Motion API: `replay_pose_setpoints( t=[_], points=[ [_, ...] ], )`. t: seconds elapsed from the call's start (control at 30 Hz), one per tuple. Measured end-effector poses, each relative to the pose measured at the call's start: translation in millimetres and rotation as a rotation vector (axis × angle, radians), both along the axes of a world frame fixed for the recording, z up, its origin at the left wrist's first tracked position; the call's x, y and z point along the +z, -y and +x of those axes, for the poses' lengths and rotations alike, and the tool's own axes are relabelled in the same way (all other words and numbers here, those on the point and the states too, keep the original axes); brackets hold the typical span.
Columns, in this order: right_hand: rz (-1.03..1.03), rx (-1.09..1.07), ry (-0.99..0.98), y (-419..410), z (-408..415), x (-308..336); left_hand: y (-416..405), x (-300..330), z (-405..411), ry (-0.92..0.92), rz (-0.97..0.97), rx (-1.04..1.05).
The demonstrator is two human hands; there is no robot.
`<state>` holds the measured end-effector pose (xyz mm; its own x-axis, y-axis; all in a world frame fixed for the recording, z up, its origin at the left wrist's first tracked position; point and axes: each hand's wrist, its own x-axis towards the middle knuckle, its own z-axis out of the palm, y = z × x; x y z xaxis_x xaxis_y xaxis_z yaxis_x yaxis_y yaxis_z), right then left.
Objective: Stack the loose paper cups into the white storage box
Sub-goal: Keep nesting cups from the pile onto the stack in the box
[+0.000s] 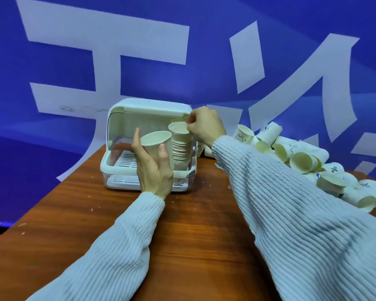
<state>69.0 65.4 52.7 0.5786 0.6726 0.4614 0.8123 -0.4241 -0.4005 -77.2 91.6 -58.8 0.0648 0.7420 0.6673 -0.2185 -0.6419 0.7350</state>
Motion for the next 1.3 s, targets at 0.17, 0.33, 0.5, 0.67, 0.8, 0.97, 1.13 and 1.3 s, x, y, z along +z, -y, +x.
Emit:
replay_pose_setpoints(
  t=[0.17, 0.33, 0.5, 0.67, 0.8, 0.97, 1.13, 1.3],
  points=[
    [0.049, 0.008, -0.059, 1.0, -6.5, -34.5, -6.1, 14.1, -4.7, 0.005, -0.073, -0.014],
    [0.275, 0.097, -0.428, -2.2, -13.0, -47.3, -27.8, 63.1, -1.3, 0.036, -0.106, -0.149],
    [0.399, 0.151, -0.680, -3.1, -9.2, -54.8, -46.5, 77.6, 17.3, -0.300, 0.079, -0.139],
    [0.413, 0.228, -0.755, -2.7, -10.0, -56.0, -50.9, 74.9, 19.8, -0.370, 0.139, -0.056],
    [0.426, 0.226, -0.776, -5.2, -7.8, -60.3, -49.1, 71.8, 21.1, -0.415, 0.144, -0.070],
    [0.482, 0.208, -0.833, -4.4, -1.3, -67.4, -48.0, 41.2, 20.7, -0.566, 0.131, -0.066],
    [0.533, 0.267, -0.833, 1.6, -15.3, -78.0, -47.4, 37.9, 23.9, -0.477, 0.045, 0.047],
    [0.579, 0.305, -0.760, 3.4, -12.6, -88.1, -48.9, 29.7, 28.5, -0.539, 0.033, 0.033]
  ],
)
